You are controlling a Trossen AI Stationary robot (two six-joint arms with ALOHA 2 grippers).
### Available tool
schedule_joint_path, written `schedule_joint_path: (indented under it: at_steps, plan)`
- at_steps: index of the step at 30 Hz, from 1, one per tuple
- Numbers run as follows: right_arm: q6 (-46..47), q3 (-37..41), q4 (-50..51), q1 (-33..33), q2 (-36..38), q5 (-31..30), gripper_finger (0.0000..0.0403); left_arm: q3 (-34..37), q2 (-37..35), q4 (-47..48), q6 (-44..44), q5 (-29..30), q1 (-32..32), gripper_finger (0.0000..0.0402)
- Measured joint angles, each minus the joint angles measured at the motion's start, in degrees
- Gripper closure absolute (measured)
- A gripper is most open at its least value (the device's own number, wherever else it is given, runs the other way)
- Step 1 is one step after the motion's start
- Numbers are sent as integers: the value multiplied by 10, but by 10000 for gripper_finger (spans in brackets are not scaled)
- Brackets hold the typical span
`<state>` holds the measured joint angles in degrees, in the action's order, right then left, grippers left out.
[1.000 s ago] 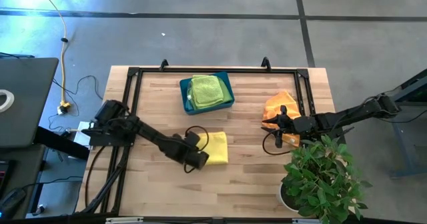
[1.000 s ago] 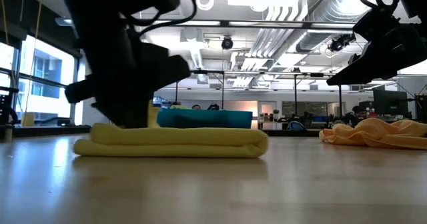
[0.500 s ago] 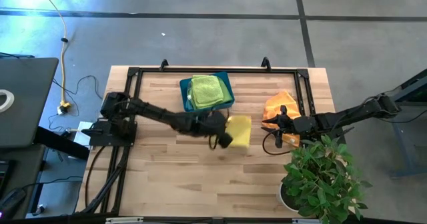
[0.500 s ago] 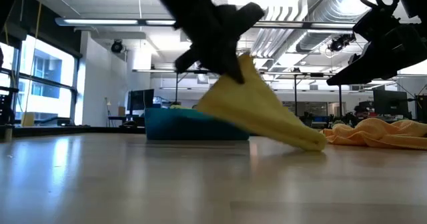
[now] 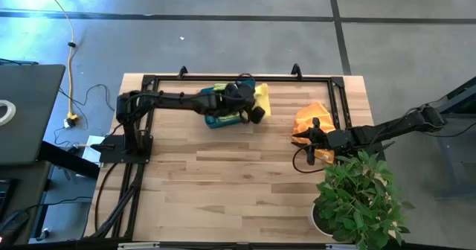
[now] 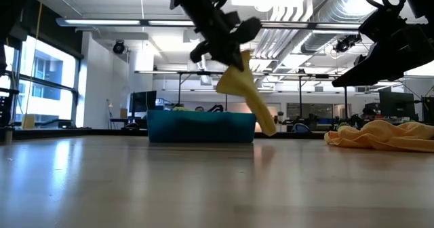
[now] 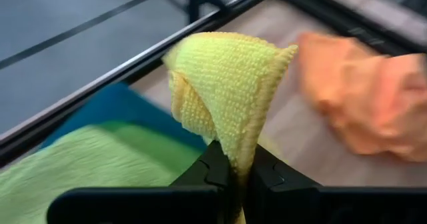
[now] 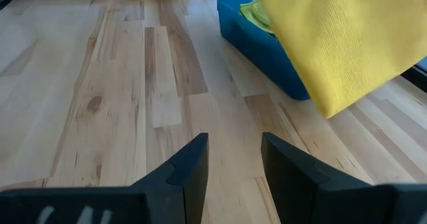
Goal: Fold microfiber towels
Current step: Stack the yellow microfiber cloth on the green microfiber cloth in the blue bin
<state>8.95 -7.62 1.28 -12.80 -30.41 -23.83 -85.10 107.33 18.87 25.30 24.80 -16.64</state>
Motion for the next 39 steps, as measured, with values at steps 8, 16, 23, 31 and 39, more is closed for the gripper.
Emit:
schedule_joint_path:
  at_steps: [8, 16, 23, 31, 39]
  plan:
    - [0, 0, 0, 0, 0, 0, 272, 0, 0, 134, 57, 15, -52, 393]
    - [0, 0, 0, 0, 0, 0, 272, 0, -25, 274, 56, 41, -73, 386]
    - [0, 0, 2, 0, 0, 0, 272, 0, -22, 350, 89, 41, -81, 385]
    - [0, 0, 2, 0, 0, 0, 272, 0, -19, 349, 100, 47, -81, 347]
    - [0, 0, 2, 0, 0, 0, 272, 0, -49, 332, 70, 22, -80, 239]
